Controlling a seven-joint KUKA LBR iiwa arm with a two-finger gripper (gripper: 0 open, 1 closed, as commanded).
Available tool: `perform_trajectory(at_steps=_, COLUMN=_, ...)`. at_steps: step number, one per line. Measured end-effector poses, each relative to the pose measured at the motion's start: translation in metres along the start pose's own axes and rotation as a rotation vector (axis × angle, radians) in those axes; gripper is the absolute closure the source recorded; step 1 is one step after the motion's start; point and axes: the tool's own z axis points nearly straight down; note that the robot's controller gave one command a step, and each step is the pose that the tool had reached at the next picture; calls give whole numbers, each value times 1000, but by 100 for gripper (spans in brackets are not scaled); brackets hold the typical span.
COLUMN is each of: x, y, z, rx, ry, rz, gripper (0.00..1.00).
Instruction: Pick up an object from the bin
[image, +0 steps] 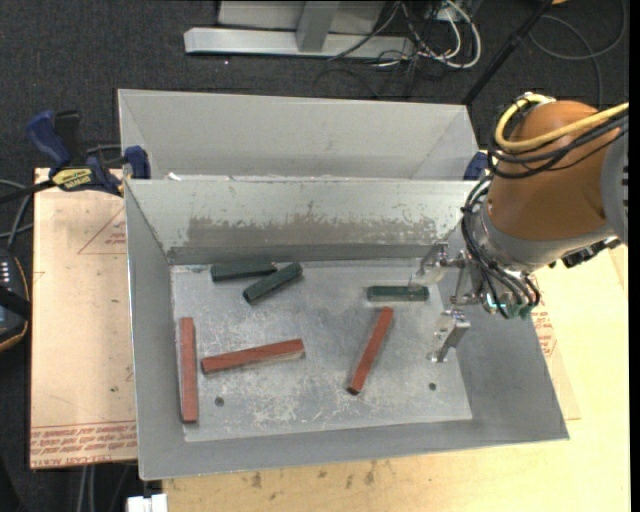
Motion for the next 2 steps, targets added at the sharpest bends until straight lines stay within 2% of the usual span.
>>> perform_trajectory(at_steps=1, x=-1, y=0, z=-4, rx=1, ry=-7, rz=-1, gripper=0)
perform_trajectory(at_steps=2, x=-16, y=5, z=34, rx=2, ry=-17, rz=-35, gripper=0)
